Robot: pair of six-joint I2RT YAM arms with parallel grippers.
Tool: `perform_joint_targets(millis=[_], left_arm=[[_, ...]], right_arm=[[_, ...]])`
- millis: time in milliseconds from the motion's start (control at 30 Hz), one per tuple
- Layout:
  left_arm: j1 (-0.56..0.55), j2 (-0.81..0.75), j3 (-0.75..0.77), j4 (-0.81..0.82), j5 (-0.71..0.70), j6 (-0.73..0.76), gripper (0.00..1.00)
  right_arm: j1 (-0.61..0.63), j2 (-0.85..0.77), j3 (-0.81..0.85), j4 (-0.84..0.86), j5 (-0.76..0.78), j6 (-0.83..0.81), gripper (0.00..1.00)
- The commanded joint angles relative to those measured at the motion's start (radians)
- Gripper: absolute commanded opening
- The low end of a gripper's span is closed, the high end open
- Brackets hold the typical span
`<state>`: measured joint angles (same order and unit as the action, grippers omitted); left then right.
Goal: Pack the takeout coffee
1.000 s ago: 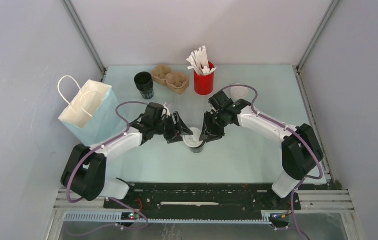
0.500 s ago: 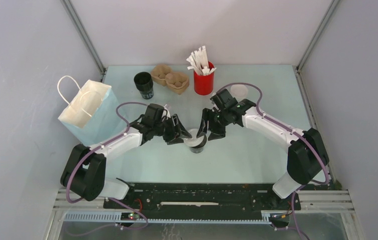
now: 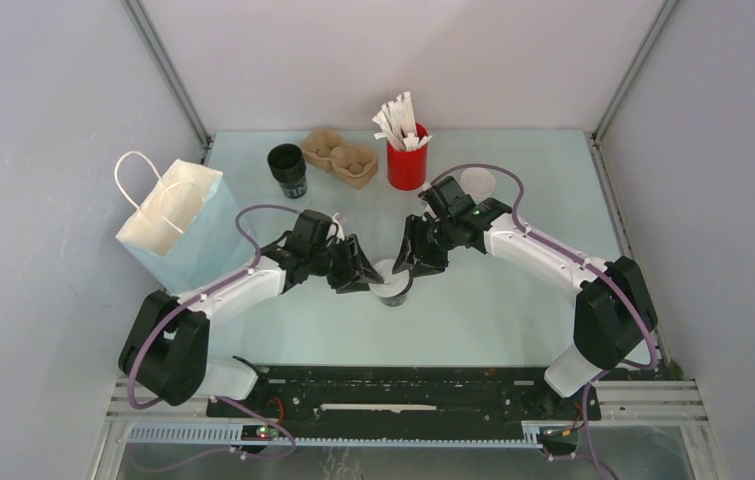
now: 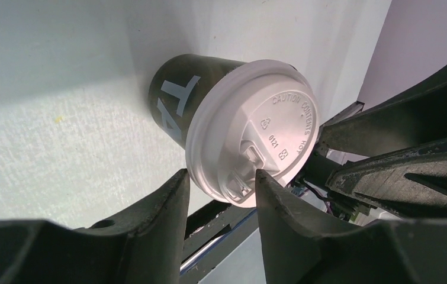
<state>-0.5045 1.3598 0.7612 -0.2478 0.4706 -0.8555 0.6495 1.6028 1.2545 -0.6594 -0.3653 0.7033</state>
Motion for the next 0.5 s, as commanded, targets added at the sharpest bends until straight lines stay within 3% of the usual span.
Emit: perform_joint_targets(millis=[0, 267, 467], left_arm=[[-0.015, -0.036, 0.062, -0.002, -0.001, 0.023, 0.49], [-0.04, -0.026, 0.087, -0.003, 0.016, 0.015, 0.49], [-0.041, -0.049, 0.102, -0.034, -0.021, 0.02, 0.57]], right_arm=[[-0.001, -0.014, -0.004, 0.019, 0.011, 0.008, 0.54], [0.003, -0.018, -0.004, -0.013, 0.042, -0.003, 0.54], [0.001, -0.015, -0.005, -0.02, 0.044, -0.005, 0.57]])
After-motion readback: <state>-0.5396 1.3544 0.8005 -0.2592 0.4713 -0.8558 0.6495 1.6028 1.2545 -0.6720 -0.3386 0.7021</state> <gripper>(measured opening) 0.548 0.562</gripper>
